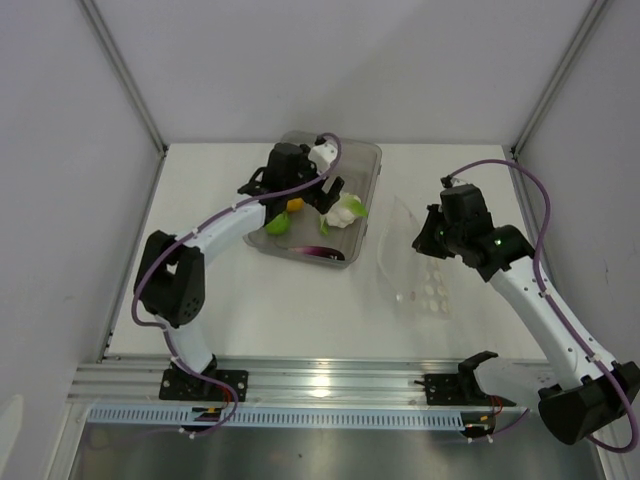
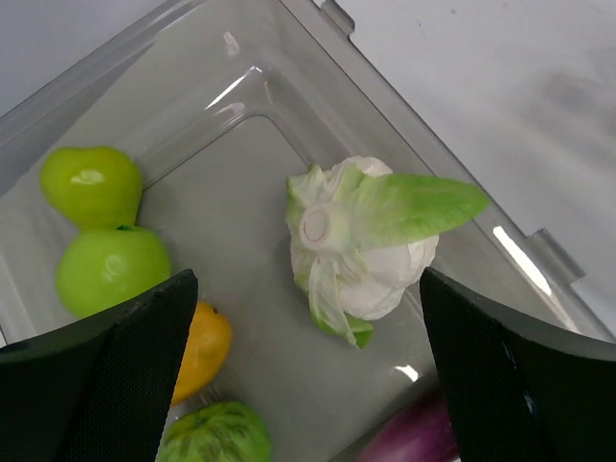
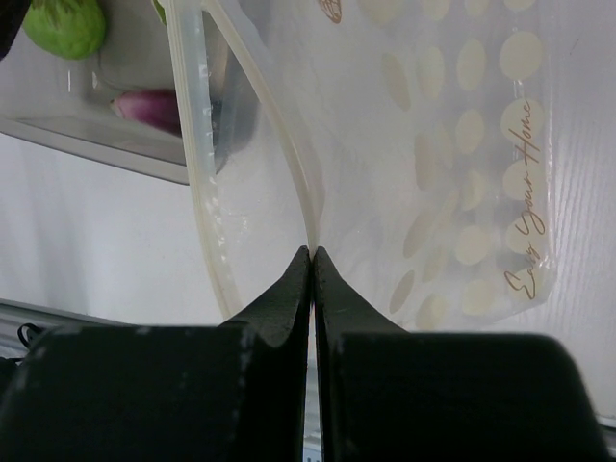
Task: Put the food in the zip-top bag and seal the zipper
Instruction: Pick up the fake vegetable from the bin.
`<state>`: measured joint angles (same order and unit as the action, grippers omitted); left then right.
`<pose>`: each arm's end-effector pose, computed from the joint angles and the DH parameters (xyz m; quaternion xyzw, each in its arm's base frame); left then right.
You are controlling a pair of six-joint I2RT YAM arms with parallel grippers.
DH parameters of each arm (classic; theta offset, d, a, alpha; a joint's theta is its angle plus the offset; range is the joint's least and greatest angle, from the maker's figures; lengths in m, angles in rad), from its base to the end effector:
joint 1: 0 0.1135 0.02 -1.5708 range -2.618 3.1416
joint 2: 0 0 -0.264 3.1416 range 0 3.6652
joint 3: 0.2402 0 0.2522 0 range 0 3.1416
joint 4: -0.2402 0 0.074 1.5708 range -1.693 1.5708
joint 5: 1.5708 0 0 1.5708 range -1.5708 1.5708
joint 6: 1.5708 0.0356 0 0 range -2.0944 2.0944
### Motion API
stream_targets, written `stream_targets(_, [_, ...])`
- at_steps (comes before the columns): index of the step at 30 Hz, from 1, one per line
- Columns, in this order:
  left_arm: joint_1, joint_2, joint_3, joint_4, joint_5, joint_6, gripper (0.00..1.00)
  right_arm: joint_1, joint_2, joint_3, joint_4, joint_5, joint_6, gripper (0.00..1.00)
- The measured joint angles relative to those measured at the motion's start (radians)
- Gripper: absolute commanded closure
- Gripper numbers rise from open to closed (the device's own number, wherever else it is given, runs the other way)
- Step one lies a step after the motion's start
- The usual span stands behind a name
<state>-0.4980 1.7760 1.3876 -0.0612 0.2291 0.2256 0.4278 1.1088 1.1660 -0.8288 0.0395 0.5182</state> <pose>0.3661 -0.2083 0.2875 0.3547 0.7654 -0.1676 0.5102 0.2026 0.0908 0.3473 0.0493 0.9197 0.1610 0.3546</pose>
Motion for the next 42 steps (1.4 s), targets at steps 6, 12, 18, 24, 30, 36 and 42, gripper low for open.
stream_targets(6, [0.001,0.027,0.016,-0.064,0.047,0.124,0.00,0.000,0.000,0.000,0.016,-0.011,0.000,1.00])
stream_targets(12, [0.001,0.092,0.079,-0.114,0.117,0.165,0.01,0.000,0.002,0.000,0.031,-0.021,0.000,1.00])
stream_targets(18, [0.001,0.170,0.164,-0.177,0.168,0.193,0.00,-0.002,0.006,0.000,0.040,-0.037,0.000,1.00])
stream_targets(24, [0.001,0.220,0.220,-0.251,0.180,0.195,0.00,-0.009,0.006,0.000,0.042,-0.039,0.000,1.00])
stream_targets(30, [0.000,0.292,0.326,-0.325,0.195,0.176,0.00,-0.011,0.006,0.000,0.042,-0.041,0.000,1.00])
stream_targets(36, [-0.004,0.381,0.472,-0.413,0.197,0.130,0.01,-0.013,0.000,0.000,0.044,-0.042,-0.001,1.00])
stream_targets(42, [-0.004,0.412,0.505,-0.460,0.191,0.085,0.00,-0.016,-0.013,0.000,0.051,-0.043,-0.007,1.00])
